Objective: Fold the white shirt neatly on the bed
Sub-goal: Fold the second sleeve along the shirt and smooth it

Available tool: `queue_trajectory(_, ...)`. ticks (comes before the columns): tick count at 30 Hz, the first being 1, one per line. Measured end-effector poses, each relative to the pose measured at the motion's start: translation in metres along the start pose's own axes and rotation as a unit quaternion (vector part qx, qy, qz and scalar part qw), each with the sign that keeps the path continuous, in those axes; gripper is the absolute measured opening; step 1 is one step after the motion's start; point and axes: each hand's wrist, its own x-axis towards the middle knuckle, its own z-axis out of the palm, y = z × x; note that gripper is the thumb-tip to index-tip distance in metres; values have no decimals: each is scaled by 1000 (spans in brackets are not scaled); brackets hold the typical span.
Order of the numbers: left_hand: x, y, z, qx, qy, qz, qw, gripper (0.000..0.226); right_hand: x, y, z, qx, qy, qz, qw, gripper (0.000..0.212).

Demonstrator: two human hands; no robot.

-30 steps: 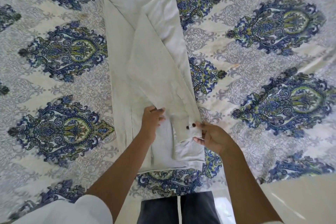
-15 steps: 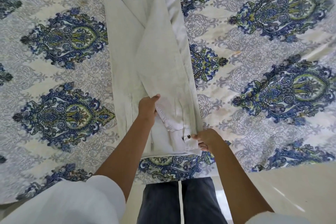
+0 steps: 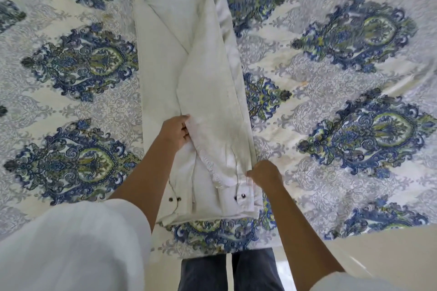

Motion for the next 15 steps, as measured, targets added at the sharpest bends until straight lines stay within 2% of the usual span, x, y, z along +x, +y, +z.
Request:
queue_trajectory(4,12,32,6,0,-7,19,1000,9,16,-46,-31,54,58,-78,994,25)
queue_trajectory(7,25,61,12,-1,-7,30,1000,13,34,-95,-57,149,63,-109,981,18)
queue_trajectory(9,36,78,18,39,5,56,998,16,46,-124,-73,201,73,-118,970,20)
queue_trajectory(10,41,86,22,101,21,92,990,20,54,-138,-81,221,75,-126,964,25)
queue_trajectory(11,47,93,25,182,35,145,972,22,61,-152,-89,245,74,-134,957,30)
queue_trajectory(13,56,104,33,326,41,244,912,23,76,-179,-106,262,71,-143,952,34)
queue_trajectory(15,62,111,39,398,26,279,874,20,91,-204,-124,270,77,-152,947,30)
